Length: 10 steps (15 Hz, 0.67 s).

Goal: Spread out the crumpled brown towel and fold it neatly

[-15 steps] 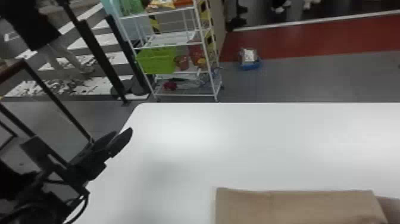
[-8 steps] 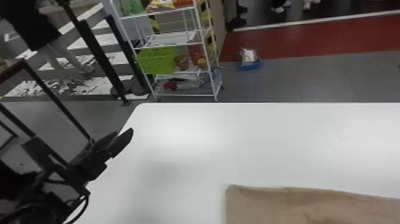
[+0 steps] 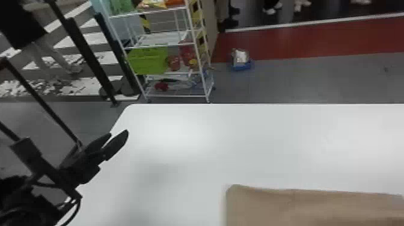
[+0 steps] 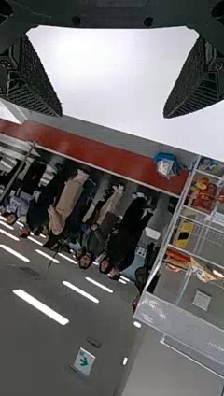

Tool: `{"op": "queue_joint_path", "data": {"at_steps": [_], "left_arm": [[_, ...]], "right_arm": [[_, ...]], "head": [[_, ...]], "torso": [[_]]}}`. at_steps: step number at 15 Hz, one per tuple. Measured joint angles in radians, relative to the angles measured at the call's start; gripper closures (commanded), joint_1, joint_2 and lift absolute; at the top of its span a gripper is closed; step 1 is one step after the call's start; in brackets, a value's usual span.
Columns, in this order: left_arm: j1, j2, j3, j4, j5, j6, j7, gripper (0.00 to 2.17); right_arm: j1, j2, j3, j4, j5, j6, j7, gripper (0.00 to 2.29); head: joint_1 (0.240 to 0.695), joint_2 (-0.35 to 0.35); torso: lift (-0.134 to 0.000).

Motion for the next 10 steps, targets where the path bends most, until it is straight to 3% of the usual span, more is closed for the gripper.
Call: {"op": "queue_joint_path", "data": {"at_steps": [3, 8, 10], "left_arm": [[0.000, 0.000, -0.001, 0.000, -0.004, -0.001, 0.000, 0.09], [0.000, 0.002, 0.008, 0.004, -0.006, -0.001, 0.000, 0.09], [0.000, -0.001, 0.009, 0.008, -0.005, -0.004, 0.000, 0.09]], "right_arm": [[0.003, -0.019, -0.024, -0.005, -0.009, 0.000, 0.014, 1.03], [0.044, -0.016, -0.136, -0.023, -0.083, 0.000, 0.044, 1.03], [0.067, -0.018, -0.130, -0.016, -0.053, 0.000, 0.047, 1.03]], "head": [[0.695, 0.241], [0.695, 0.234], [0.695, 0.227]], "torso": [[-0.122], [-0.122], [-0.122]]}}
